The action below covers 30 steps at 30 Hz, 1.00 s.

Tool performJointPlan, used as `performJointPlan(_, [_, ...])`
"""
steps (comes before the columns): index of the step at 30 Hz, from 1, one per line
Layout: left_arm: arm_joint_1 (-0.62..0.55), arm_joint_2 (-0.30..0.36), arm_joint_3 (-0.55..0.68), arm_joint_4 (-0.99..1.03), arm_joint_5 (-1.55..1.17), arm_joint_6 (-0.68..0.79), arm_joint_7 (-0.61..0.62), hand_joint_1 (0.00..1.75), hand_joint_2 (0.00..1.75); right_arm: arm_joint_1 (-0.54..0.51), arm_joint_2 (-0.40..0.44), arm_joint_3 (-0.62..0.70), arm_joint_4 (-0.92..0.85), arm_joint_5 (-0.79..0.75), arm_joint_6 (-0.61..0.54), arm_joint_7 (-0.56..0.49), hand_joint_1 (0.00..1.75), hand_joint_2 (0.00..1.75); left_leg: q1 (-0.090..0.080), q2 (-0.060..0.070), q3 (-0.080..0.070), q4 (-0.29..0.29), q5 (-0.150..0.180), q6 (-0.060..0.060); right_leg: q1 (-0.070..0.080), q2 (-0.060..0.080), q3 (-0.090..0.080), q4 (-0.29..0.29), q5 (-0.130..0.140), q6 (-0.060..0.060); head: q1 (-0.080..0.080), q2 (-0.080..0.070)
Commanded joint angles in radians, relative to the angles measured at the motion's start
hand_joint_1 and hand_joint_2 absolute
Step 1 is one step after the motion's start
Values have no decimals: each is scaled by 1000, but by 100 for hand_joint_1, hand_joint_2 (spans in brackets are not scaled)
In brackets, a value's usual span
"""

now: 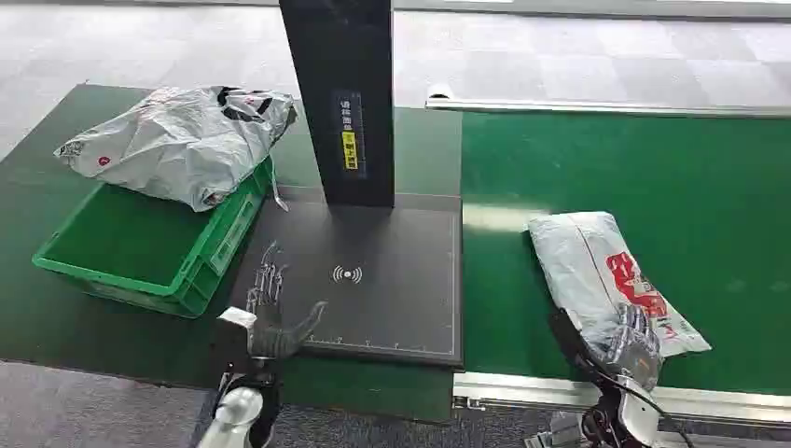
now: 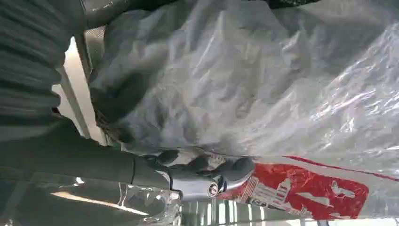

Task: Moved the parcel from conveyor to table for the left to box.

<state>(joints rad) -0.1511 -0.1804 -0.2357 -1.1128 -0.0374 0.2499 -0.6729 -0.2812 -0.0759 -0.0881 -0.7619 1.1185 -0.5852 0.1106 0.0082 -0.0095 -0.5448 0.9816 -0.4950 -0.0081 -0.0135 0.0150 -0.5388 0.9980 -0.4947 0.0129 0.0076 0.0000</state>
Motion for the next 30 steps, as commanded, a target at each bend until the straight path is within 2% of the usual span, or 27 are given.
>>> performJointPlan(1, [-12,25,3,18,1,-5,14,0,175,-138,6,-57,188,-48,2,-91,175,175,0,3,0,0,0,0,0,1,-1,0,1,-1,0,0])
performJointPlan(5, [-13,19,9,17,-10,-6,20,0,175,-100,35,-62,64,-169,21,-209,175,175,0,1,0,0,0,0,0,0,-1,0,1,-1,0,0])
performJointPlan(6, [-12,21,19,5,-18,2,18,0,175,-69,47,-44,-60,-254,64,-253,175,175,0,1,0,0,0,0,1,0,-1,0,1,-1,0,0])
performJointPlan(8, [-5,28,39,-31,-27,11,15,0,175,-19,50,6,-244,-317,89,-261,175,175,0,2,-1,0,0,0,1,1,-3,1,1,-1,0,0])
performJointPlan(9, [-2,30,44,-41,-28,10,18,0,175,-9,46,20,-283,-322,105,-235,175,175,0,1,-2,0,0,0,0,1,-3,1,1,-1,0,0])
performJointPlan(14, [36,49,105,-166,-60,33,6,0,175,57,28,151,-581,-406,121,-303,175,175,0,2,-3,1,0,0,0,2,-4,2,0,-1,0,0])
performJointPlan(15, [47,50,117,-189,-66,29,9,0,175,67,27,169,-620,-405,124,-284,175,175,0,3,-3,1,0,0,0,2,-4,2,0,-1,0,0])
performJointPlan(18, [52,50,117,-198,-68,26,12,0,175,72,27,177,-629,-399,125,-274,175,175,1,2,-2,0,0,0,1,1,-4,1,0,-1,0,0])
performJointPlan(20, [58,51,142,-224,-87,47,-5,0,175,69,25,230,-677,-414,120,-339,175,175,1,2,-2,0,0,0,1,1,-3,1,0,-1,0,0])
performJointPlan(21, [59,50,153,-233,-89,46,-3,0,175,68,26,246,-694,-414,121,-329,175,175,1,2,-2,0,0,0,1,1,-4,1,1,-1,0,0])
performJointPlan(22, [56,53,172,-249,-100,53,-7,0,175,49,30,299,-721,-412,146,-345,175,175,1,3,-3,1,0,0,1,2,-5,1,1,-1,0,0])
performJointPlan(25, [25,59,219,-259,-115,53,-3,0,175,-50,57,433,-710,-411,232,-301,175,175,1,9,-5,1,-1,0,1,7,-8,3,1,-1,0,0])
performJointPlan(28, [-19,64,245,-247,-120,55,0,0,175,-139,91,552,-612,-448,319,-266,175,175,0,10,-5,1,0,-1,1,7,-8,4,2,-2,0,0])
performJointPlan(30, [-32,74,258,-248,-114,64,2,0,175,-185,128,604,-517,-460,322,-268,175,175,1,7,-4,0,1,-1,1,5,-6,3,2,-1,0,0])
